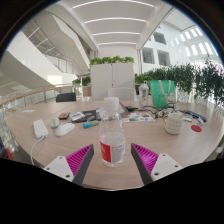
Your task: Pour water
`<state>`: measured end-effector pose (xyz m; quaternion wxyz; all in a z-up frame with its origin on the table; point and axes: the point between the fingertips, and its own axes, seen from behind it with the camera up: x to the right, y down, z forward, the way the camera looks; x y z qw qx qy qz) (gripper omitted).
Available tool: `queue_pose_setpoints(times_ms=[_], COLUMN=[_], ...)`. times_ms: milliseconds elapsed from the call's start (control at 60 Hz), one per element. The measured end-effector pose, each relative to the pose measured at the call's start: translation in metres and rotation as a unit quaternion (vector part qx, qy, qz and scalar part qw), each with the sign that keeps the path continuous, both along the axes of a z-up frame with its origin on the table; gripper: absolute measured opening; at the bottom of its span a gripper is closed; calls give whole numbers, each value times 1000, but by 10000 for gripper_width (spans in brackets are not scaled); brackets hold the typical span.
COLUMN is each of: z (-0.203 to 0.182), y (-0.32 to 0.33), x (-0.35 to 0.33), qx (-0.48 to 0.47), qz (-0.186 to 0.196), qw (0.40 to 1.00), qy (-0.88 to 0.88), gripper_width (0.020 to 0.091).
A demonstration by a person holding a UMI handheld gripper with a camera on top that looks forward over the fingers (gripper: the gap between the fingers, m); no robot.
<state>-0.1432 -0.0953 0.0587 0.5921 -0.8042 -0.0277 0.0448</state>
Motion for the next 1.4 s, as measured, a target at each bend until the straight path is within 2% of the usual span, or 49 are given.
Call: queue_pose_setpoints(times_ms=[133, 167, 183, 217, 233, 283, 333, 350, 433, 533, 633, 733, 817, 917, 983, 1000, 1017, 1033, 1100, 1117, 1133, 1150, 1217, 1283, 1400], z=[2, 2, 1, -2, -3, -4, -3, -2, -5, -6, -3, 50, 87, 98, 95, 97, 96, 97, 106, 106, 113, 119, 134, 143, 150], y=[52, 62, 65, 70, 72, 76, 77, 76, 81, 83, 88, 111, 141, 172, 186, 190, 192, 195, 202, 202, 206, 212, 208, 209, 204], x=[-6, -10, -12, -16, -15, -15, -16, -17, -17, -18, -22, -3, 33, 85, 109, 107, 112, 118, 137, 148, 148, 144, 165, 181, 194], qx=[16, 18, 16, 9, 5, 7, 14, 16, 10, 4, -25, -9, -14, -54, -87, -93, -100, -104, -107, -112, -114, -108, -103, -96, -90], qz=[-3, 3, 8, 16, 15, 11, 15, 20, 22, 34, 54, 50, 13, -33, -52, -67, -70, -73, -70, -54, -61, -68, -45, -44, -51], qw=[1000, 1000, 1000, 1000, 1000, 1000, 1000, 999, 1000, 999, 998, 993, 973, 900, 815, 796, 768, 740, 630, 594, 567, 555, 473, 423, 393], qy=[5, 4, 4, 0, -5, -5, -17, -21, -10, -4, 11, 103, 230, 431, 571, 595, 628, 660, 766, 795, 813, 822, 874, 900, 914], gripper_width=[826, 806, 764, 632, 503, 495, 436, 445, 342, 322, 337, 337, 337, 336, 335, 335, 298, 334, 334, 332, 333, 333, 335, 336, 335])
